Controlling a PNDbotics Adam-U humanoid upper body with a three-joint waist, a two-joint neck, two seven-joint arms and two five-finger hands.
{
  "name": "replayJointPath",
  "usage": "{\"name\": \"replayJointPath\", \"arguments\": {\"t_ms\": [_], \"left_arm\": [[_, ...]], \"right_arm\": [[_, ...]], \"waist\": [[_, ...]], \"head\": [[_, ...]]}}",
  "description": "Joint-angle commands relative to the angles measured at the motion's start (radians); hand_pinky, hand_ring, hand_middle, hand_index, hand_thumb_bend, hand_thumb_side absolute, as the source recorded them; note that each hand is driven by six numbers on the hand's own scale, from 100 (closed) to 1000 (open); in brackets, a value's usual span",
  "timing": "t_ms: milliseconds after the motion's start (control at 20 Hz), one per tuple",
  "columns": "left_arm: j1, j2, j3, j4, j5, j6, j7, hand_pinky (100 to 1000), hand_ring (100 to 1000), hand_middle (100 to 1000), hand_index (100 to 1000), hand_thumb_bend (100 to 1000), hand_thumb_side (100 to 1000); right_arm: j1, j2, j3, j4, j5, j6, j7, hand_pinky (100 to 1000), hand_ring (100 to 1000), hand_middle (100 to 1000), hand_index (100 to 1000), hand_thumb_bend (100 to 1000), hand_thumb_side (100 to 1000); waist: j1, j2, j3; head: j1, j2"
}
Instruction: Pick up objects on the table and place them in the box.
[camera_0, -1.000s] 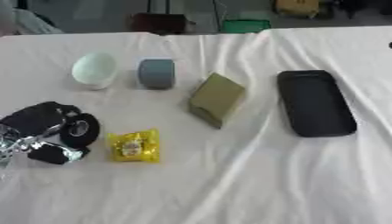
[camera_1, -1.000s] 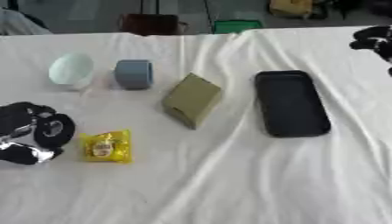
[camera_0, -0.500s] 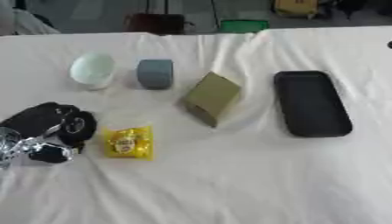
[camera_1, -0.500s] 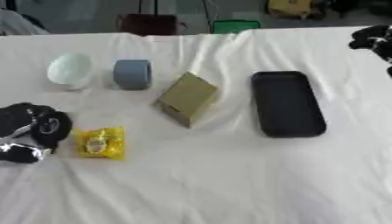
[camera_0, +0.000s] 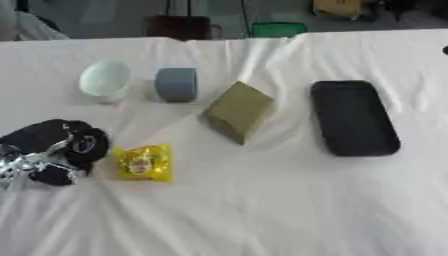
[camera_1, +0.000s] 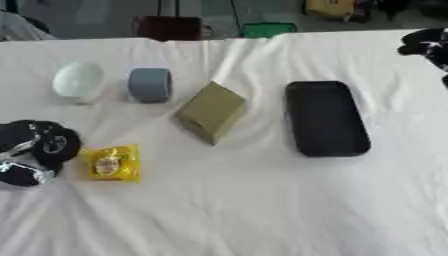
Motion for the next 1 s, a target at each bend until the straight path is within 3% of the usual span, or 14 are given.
{"name": "replayJointPath", "arguments": {"t_ms": [50, 100, 150, 250, 700, 1000], "left_arm": [[-0.005, 0.032, 0.011, -0.018, 0.011, -0.005, -0.031, 1000, 945, 888, 593, 231, 383], [-0.003, 0.031, 0.009, -0.017, 0.012, -0.008, -0.039, 1000, 946, 889, 594, 236, 410], [-0.003, 0.031, 0.010, -0.015, 0.013, -0.010, -0.044, 1000, 942, 883, 579, 158, 287], [-0.003, 0.030, 0.011, -0.013, 0.009, -0.007, -0.044, 1000, 937, 874, 556, 100, 270], [-0.012, 0.030, 0.020, -0.028, 0.006, 0.013, 0.008, 1000, 926, 852, 486, 100, 256], [-0.032, 0.033, 0.045, -0.083, 0.056, 0.021, 0.017, 1000, 925, 841, 453, 100, 247]], "right_arm": [[-0.012, -0.019, -0.007, -0.011, 0.000, -0.002, 0.001, 683, 673, 811, 883, 100, 780], [-0.012, -0.020, -0.007, -0.011, 0.000, -0.002, 0.001, 683, 673, 811, 883, 100, 779], [-0.012, -0.020, -0.007, -0.011, 0.000, -0.002, 0.002, 683, 673, 811, 883, 100, 779], [-0.012, -0.020, -0.008, -0.011, -0.001, -0.002, 0.002, 683, 673, 811, 883, 100, 779], [-0.012, -0.020, -0.008, -0.009, -0.001, -0.003, 0.003, 684, 674, 812, 884, 100, 778], [-0.010, -0.020, -0.009, -0.008, -0.001, -0.004, 0.003, 684, 674, 812, 884, 100, 778]], "waist": [[-0.001, -0.014, -0.002], [-0.001, -0.014, -0.003], [-0.001, -0.014, -0.003], [-0.001, -0.014, -0.003], [-0.003, -0.015, -0.002], [-0.005, -0.018, -0.002]], "head": [[-0.003, 0.004], [-0.003, 0.004], [-0.003, 0.004], [-0.003, 0.004], [-0.005, 0.004], [-0.008, 0.004]]}}
